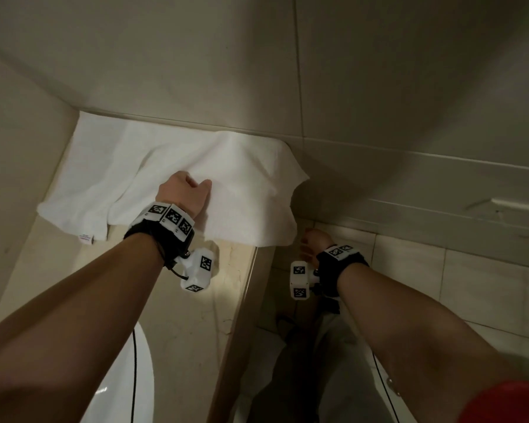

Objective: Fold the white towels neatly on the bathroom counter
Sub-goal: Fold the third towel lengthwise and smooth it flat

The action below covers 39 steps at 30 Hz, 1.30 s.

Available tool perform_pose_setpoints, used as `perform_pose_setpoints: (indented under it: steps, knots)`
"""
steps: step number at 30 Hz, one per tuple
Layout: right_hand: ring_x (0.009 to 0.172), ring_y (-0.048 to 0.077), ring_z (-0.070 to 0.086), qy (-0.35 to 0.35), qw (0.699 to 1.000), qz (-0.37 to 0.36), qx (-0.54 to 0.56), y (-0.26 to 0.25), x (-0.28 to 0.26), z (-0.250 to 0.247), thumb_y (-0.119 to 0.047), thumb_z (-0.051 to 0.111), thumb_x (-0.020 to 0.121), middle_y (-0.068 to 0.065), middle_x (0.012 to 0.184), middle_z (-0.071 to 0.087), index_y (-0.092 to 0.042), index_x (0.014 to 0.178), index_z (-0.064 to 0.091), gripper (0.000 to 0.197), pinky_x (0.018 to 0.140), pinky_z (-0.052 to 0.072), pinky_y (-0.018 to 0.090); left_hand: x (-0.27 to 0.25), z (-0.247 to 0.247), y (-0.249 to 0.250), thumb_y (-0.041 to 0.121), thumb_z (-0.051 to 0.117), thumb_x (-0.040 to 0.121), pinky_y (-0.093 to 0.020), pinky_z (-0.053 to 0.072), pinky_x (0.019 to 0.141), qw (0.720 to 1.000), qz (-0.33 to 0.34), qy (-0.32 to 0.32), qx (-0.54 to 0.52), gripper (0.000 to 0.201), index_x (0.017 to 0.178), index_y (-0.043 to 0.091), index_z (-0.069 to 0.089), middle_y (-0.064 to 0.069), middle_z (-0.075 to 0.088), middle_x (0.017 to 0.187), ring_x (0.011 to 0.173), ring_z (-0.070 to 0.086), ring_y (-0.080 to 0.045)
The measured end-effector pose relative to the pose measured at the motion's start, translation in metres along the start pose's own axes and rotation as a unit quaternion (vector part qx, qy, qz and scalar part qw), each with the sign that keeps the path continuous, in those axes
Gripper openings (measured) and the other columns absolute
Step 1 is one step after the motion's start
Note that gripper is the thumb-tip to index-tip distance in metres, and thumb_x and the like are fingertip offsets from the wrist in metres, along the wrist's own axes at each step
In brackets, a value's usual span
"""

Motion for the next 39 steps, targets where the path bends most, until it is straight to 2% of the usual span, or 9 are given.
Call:
perform_pose_setpoints:
  steps: [2,5,9,12,16,22,29,34,39]
  knots:
    - [0.082,0.018,0.055,-0.001,1.000,-0.022,-0.017,-0.025,-0.026,0.006,-0.017,0.051,0.092,0.001,0.093,0.053,-0.024,0.088,0.053,0.008,0.085,0.054,0.042,-0.006,-0.005,0.001,0.037,0.063,0.083,-0.028,0.041,0.072,1.000,0.006,-0.019,-0.008,0.020,0.092,0.018,0.061,0.000,0.062,0.086,0.082,0.055,-0.023]
    - [0.076,0.019,0.052,0.010,0.998,-0.055,0.001,-0.058,-0.061,0.019,-0.010,0.048,0.094,0.004,0.087,0.052,-0.019,0.100,0.053,0.012,0.059,0.046,0.033,-0.016,-0.010,-0.004,0.024,0.062,0.078,-0.023,0.043,0.065,0.998,0.006,-0.052,-0.024,0.014,0.092,0.022,0.062,0.002,0.065,0.086,0.078,0.061,-0.019]
    - [0.076,0.022,0.047,0.016,0.992,-0.089,-0.090,-0.080,-0.077,0.030,-0.018,0.047,0.096,0.002,0.087,0.049,-0.016,0.123,0.054,0.029,0.057,0.042,0.029,-0.023,-0.012,-0.019,0.015,0.058,0.074,-0.024,0.048,0.056,0.997,0.014,-0.076,-0.029,0.013,0.085,0.023,0.060,-0.001,0.067,0.087,0.071,0.064,-0.019]
    - [0.086,0.022,0.051,0.002,0.989,-0.076,-0.126,-0.081,-0.083,0.038,-0.019,0.049,0.096,0.002,0.090,0.054,-0.022,0.097,0.060,0.011,0.068,0.044,0.032,-0.023,-0.015,-0.031,0.018,0.064,0.079,-0.022,0.039,0.052,0.995,0.020,-0.095,-0.003,0.015,0.093,0.022,0.058,-0.001,0.058,0.102,0.066,0.055,-0.013]
    - [0.084,0.026,0.059,0.007,0.991,-0.109,-0.077,-0.088,-0.070,0.038,-0.030,0.057,0.085,0.012,0.093,0.063,-0.020,0.079,0.061,0.012,0.080,0.049,0.044,-0.015,-0.016,-0.051,0.024,0.067,0.080,-0.031,0.047,0.069,0.993,0.013,-0.113,0.020,0.025,0.103,0.022,0.059,-0.005,0.053,0.112,0.087,0.056,-0.023]
    - [0.114,0.023,0.056,-0.070,0.995,-0.057,0.035,-0.104,-0.101,0.063,-0.060,0.053,0.088,0.001,0.120,0.061,-0.021,0.124,0.054,0.054,0.099,0.044,0.044,-0.011,-0.016,-0.064,0.029,0.064,0.082,-0.038,0.051,0.087,0.993,-0.001,-0.112,0.036,0.030,0.111,0.023,0.060,-0.009,0.051,0.121,0.102,0.056,-0.031]
    - [0.078,0.019,0.050,-0.011,0.994,-0.090,-0.062,-0.140,-0.130,0.075,-0.050,0.060,0.088,0.002,0.090,0.051,-0.018,0.108,0.057,0.038,0.063,0.043,0.032,-0.014,-0.038,-0.076,0.035,0.060,0.088,-0.040,0.049,0.097,0.990,-0.004,-0.141,0.021,0.043,0.128,0.020,0.057,-0.011,0.052,0.133,0.113,0.055,-0.032]
    - [0.126,0.035,0.047,0.080,0.937,-0.187,-0.285,-0.184,-0.157,0.097,-0.023,0.060,0.092,0.016,0.142,0.045,-0.001,0.143,0.035,0.061,0.106,0.040,0.042,-0.018,-0.062,-0.094,0.031,0.060,0.089,-0.038,0.047,0.100,0.991,-0.005,-0.136,-0.015,0.040,0.127,0.018,0.058,-0.010,0.056,0.133,0.117,0.055,-0.030]
    - [0.129,0.031,0.045,0.081,0.902,-0.243,-0.348,-0.202,-0.185,0.143,-0.012,0.058,0.092,0.015,0.146,0.042,-0.007,0.145,0.037,0.057,0.106,0.037,0.035,-0.022,-0.078,-0.122,0.031,0.060,0.088,-0.039,0.045,0.102,0.990,-0.026,-0.133,-0.038,0.040,0.127,0.019,0.056,-0.009,0.052,0.136,0.119,0.053,-0.030]
Point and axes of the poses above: each hand's wrist, its own x-axis towards the middle knuckle, its own z-axis out of the palm, y = z × x, the point moved 5 cm from there along x, towards the middle knuckle
